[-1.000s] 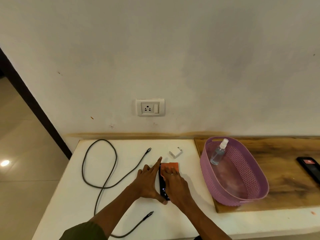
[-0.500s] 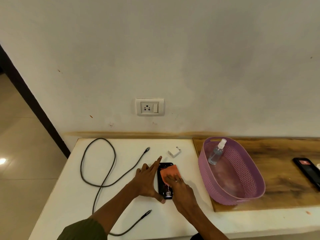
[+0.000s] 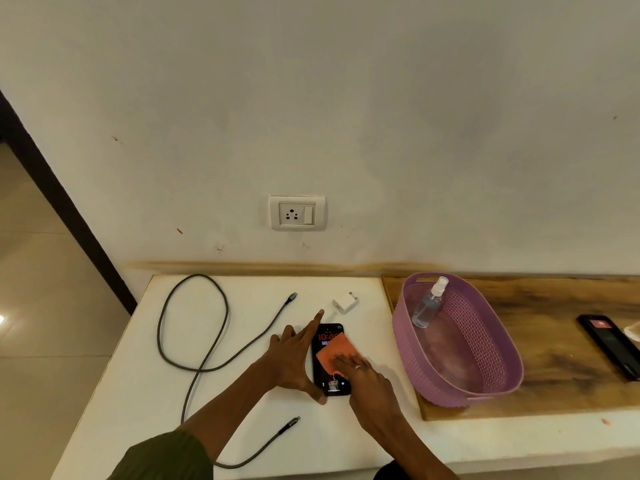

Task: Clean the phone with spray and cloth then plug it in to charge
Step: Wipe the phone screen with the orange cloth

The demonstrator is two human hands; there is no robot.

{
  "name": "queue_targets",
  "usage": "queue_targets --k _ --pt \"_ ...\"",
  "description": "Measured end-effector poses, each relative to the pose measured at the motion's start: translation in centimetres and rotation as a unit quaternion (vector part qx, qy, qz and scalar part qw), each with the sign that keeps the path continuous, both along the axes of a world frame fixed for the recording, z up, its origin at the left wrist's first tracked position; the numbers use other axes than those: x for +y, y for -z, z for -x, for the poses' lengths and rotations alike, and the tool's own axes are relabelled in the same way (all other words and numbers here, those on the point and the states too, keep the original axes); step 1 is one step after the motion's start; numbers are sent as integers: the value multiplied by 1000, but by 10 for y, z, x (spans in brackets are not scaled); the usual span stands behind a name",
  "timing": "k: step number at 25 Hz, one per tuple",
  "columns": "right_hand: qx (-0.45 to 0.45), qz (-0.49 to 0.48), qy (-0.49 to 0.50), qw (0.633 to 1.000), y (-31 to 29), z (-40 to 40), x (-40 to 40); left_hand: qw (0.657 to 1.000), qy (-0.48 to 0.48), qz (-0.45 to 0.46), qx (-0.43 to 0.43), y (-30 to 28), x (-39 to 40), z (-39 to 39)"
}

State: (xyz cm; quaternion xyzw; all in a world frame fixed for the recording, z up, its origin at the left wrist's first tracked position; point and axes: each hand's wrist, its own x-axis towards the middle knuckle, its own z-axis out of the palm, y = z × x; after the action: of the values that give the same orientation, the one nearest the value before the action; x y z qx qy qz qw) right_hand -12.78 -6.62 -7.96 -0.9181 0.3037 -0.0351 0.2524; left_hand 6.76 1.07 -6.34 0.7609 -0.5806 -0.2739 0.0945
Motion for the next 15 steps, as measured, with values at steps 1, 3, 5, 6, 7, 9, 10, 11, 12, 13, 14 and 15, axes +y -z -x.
queue_targets --k 1,3,5,6,7,9,10,11,12,13,14,15 --pt "62 14 16 998 -1 -4 -2 1000 0 6 13 1 -1 -2" --pt "129 28 -31 991 2 -2 7 1000 -4 1 5 4 -1 -1" --pt "154 7 -60 986 5 -6 18 1000 -1 1 -4 6 -3 0" --pt "141 1 -76 987 9 -9 22 1000 -5 -1 -7 7 -3 -1" --pt "141 -9 -91 986 6 -13 21 1000 -10 -8 -4 6 -3 -2" --pt "179 -36 -95 979 6 -7 16 1000 -12 -3 -2 8 -3 -2" --pt "196 -66 -62 976 8 -6 13 1000 -11 2 -2 8 -2 -2" --pt "179 -63 -25 982 6 -3 8 1000 -9 6 -1 9 -2 -3" --pt "176 -15 16 984 1 -4 3 1000 -9 8 1 9 -1 -3" --pt "173 -1 36 984 -3 1 1 1000 -11 10 4 10 -1 -3" --pt "177 5 35 984 -4 7 0 1000 -11 11 3 10 -1 -3" --pt "183 -5 30 983 -2 13 1 1000 -12 13 0 11 0 -3"
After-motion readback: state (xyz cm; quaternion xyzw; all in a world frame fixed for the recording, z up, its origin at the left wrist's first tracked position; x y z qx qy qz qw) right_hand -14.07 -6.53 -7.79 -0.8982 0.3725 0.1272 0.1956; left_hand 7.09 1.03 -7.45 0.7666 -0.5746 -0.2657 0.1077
